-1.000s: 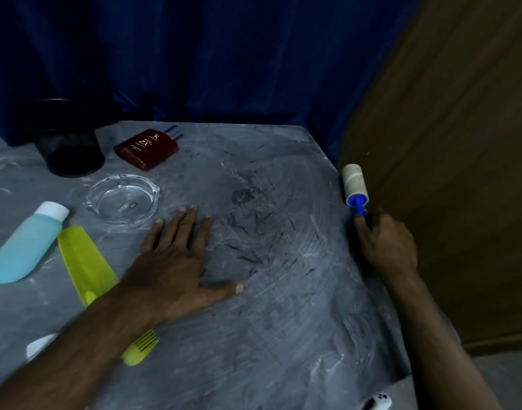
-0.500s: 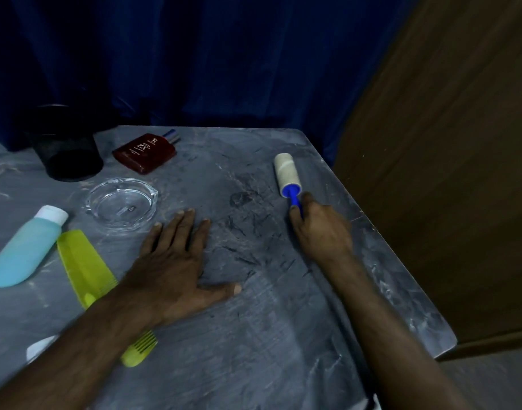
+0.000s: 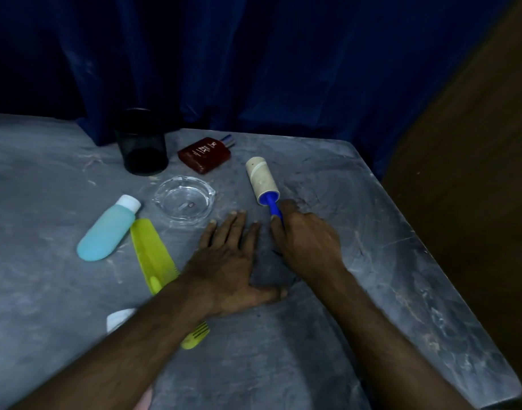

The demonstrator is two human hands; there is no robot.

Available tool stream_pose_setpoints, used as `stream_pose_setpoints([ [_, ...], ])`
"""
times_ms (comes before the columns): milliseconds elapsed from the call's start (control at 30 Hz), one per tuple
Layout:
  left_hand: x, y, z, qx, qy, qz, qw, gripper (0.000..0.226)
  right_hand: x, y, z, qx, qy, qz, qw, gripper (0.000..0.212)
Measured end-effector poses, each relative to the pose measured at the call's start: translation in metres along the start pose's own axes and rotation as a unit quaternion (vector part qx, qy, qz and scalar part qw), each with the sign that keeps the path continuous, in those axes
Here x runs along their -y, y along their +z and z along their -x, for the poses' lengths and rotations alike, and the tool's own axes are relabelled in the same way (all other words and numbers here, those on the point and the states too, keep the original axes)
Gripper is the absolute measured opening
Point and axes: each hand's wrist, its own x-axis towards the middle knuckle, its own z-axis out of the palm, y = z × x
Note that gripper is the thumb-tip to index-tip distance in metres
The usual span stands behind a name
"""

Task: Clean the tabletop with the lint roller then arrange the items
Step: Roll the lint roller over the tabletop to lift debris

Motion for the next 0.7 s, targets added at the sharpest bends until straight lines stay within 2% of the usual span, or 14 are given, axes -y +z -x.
stream_pose_setpoints([
  [167,-0.001,-0.004,0.002,0.001,0.001,0.011,1.000,0.132,0.012,0.002,0.000,-0.009,-0.048,0.014,0.999,0.033],
  [367,0.001,-0.002,0.001,-0.007,0.009,0.004,1.000,0.133,0.015,0.008,-0.002,-0.006,-0.066,0.009,0.998,0.040],
  [533,0.002,0.000,0.000,-0.006,0.002,0.005,1.000,0.132,0.009,0.005,-0.002,-0.003,-0.030,-0.011,0.999,0.037],
  [700,0.004,0.005,-0.002,-0.011,-0.004,-0.007,1.000,0.134,-0.019,-0.004,-0.005,0.018,0.063,-0.028,0.997,0.036],
])
